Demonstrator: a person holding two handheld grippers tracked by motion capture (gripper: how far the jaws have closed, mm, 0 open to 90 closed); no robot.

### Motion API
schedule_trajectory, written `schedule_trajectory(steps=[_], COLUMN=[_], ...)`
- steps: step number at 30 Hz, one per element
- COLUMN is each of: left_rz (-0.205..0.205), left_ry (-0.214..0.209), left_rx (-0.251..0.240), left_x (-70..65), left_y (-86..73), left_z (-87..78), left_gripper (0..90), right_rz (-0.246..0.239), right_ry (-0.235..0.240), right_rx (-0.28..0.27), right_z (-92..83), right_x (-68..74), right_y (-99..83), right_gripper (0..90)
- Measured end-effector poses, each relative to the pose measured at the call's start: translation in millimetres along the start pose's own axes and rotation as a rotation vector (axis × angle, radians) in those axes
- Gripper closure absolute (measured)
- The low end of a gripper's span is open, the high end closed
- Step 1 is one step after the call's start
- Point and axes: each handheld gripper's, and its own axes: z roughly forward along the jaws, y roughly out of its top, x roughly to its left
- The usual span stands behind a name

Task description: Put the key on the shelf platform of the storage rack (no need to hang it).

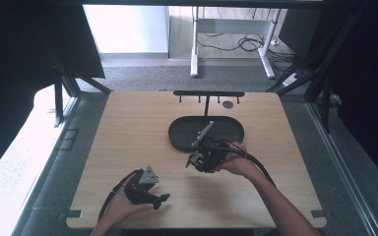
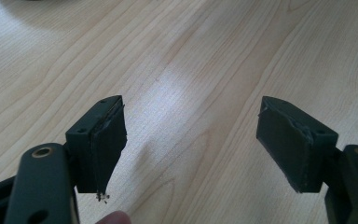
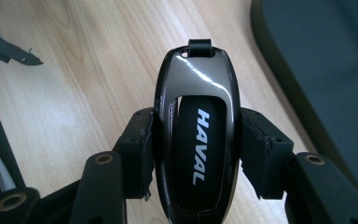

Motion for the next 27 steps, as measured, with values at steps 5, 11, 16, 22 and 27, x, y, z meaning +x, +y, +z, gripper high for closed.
schedule_trajectory(steps=[5, 11, 16, 22, 27], left_rz=[-0.007, -0.004, -0.001, 0.001, 0.001], left_ry=[-0.001, -0.001, 0.000, -0.002, 0.000], left_rx=[-0.004, -0.004, -0.002, 0.000, 0.000], left_x=[-0.1, -0.3, -0.2, 0.3, -0.5], left_y=[-0.2, 0.1, 0.1, 0.2, 0.6], left_z=[0.4, 0.2, 0.3, 0.4, 0.9], left_gripper=[24.3, 24.3, 24.3, 24.3, 24.3], right_rz=[-0.007, -0.005, 0.010, 0.026, 0.013], right_ry=[-0.005, -0.045, -0.056, -0.062, -0.028], right_rx=[-0.016, -0.019, -0.023, -0.029, -0.040], right_z=[-7.5, -13.4, -14.5, -13.9, -12.2], right_x=[-6.2, -17.4, -31.1, -47.9, -60.2], right_y=[8.3, 17.5, 22.2, 25.4, 28.4], right_gripper=[49.4, 49.4, 49.4, 49.4, 49.4])
